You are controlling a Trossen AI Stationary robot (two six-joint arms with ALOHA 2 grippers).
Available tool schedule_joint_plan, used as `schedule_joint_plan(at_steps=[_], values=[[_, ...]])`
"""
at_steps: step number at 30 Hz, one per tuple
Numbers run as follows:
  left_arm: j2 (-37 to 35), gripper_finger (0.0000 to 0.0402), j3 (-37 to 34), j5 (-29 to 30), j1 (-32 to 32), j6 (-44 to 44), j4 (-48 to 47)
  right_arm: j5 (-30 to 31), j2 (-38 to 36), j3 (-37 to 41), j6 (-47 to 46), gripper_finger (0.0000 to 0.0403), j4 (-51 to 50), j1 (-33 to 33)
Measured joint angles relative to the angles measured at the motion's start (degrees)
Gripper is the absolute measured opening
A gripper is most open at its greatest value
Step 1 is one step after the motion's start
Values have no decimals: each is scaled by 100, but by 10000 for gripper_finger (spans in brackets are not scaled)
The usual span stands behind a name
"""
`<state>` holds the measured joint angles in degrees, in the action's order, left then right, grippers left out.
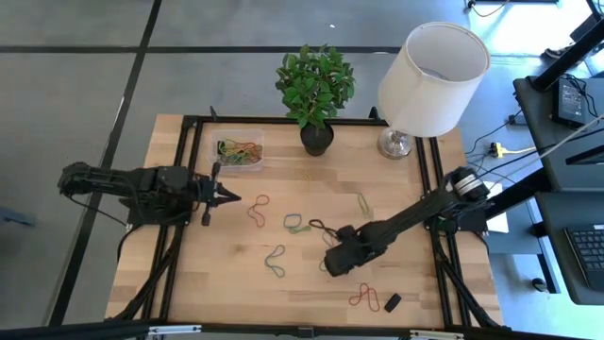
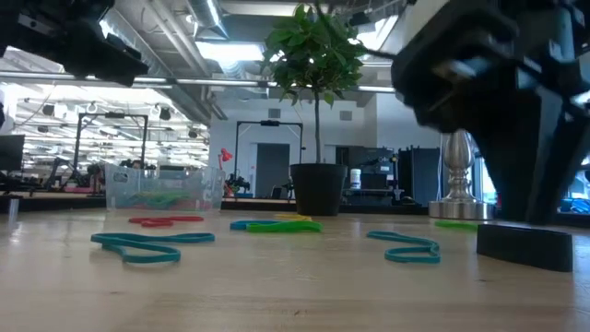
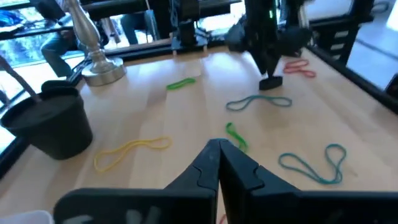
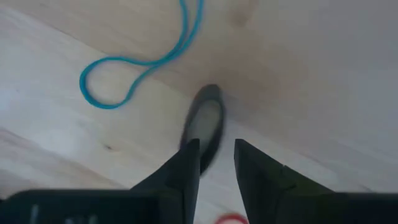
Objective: Pick and place rubber bands into bin
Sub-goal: Put the black rubber band into the transparent bin
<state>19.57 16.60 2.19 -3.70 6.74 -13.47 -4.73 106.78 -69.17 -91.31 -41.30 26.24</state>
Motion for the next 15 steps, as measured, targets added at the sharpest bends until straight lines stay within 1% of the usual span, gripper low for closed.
schedule_joint_plan(at_steps=[3,6,8,10,12,15], values=[[-30,1,0,-291,130,-142,42,-2,209,0,2,103,168,29],[-19,1,0,-416,161,-306,42,-12,380,-4,1,88,227,27],[4,3,0,-398,161,-407,41,-10,416,-11,3,60,286,22],[9,5,0,-369,161,-513,94,63,392,-1,9,21,302,5],[6,8,0,-364,159,-536,196,424,331,-90,38,11,430,-25],[6,16,0,-329,156,-546,316,1258,-18,-307,405,10,237,-184]])
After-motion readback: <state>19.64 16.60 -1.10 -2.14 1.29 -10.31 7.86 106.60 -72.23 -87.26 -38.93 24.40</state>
